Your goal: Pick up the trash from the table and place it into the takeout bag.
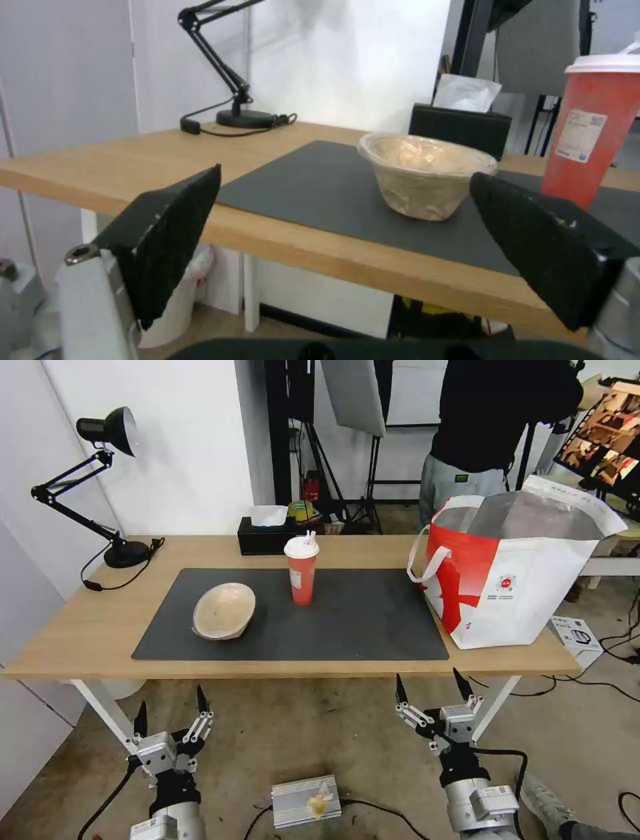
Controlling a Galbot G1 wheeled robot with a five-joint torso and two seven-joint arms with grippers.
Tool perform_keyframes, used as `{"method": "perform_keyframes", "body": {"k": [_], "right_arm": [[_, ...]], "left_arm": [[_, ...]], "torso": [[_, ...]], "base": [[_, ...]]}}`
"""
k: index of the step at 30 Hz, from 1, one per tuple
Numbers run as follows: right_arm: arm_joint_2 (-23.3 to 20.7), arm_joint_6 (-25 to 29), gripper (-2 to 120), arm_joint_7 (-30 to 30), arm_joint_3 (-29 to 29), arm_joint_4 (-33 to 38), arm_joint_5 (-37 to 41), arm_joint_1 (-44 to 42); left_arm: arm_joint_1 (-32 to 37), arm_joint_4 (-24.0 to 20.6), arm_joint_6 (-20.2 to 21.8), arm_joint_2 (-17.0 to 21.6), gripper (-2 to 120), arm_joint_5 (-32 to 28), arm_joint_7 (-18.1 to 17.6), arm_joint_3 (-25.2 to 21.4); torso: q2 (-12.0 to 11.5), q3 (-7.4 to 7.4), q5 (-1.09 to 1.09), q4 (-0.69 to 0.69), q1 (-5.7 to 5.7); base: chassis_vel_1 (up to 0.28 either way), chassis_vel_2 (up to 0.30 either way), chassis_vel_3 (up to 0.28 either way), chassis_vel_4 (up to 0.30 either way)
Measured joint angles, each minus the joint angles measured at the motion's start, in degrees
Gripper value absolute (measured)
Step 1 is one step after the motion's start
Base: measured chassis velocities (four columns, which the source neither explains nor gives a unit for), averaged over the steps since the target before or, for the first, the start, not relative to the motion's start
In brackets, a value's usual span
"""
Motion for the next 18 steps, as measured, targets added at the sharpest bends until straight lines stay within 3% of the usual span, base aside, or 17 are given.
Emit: {"method": "perform_keyframes", "body": {"k": [3,5,7,8,11,14,18], "right_arm": [[-0.22,1.67,100,-1.61,0.03,0.07,1.45,0.78],[-1.29,6.48,100,-7.93,-0.03,0.71,6.6,3.66],[-1.62,7.31,100,-9.65,-0.03,0.85,7.68,4.53],[-2.83,8.8,100,-14.63,0.05,1.31,11.1,7.34],[-4.4,9.18,100,-19.66,0.04,1.87,15.73,10.22],[-7.17,7.95,100,-29.93,-0.1,2.16,27.09,15.23],[-8.39,6.46,100,-34.85,-1.11,0.79,31.5,18.62]], "left_arm": [[0.03,-0.04,0.0,0.0,100,0.0,0.0,-0.03],[0.09,-0.15,0.0,0.01,100,0.0,0.02,-0.07],[0.11,-0.2,0.0,0.01,100,0.0,0.03,-0.09],[0.13,-0.33,0.0,0.01,100,-0.01,0.04,-0.19],[0.16,-0.5,0.0,0.02,100,-0.09,0.04,-0.22],[0.53,-0.86,0.03,0.01,100,-0.32,0.09,0.1],[0.53,-0.8,0.03,0.01,100,-0.33,0.13,0.06]], "torso": [[0.0,0.0,0.0,-0.01,0.0],[0.0,0.0,0.0,0.0,0.0],[0.0,0.0,0.0,0.0,0.0],[0.0,0.0,0.0,0.01,0.0],[0.0,0.0,0.0,0.02,0.0],[0.0,0.0,0.0,0.01,0.0],[0.0,0.01,0.0,0.0,0.0]], "base": [[0.0,0.0,0.0,0.0],[0.0,0.0,0.0,0.0],[0.0,0.0,0.0,0.0],[0.0,0.0,0.0,0.0],[0.0,0.0,0.0,0.0],[0.0,0.0,0.0,0.0],[0.0,0.0,0.0,0.0]]}}
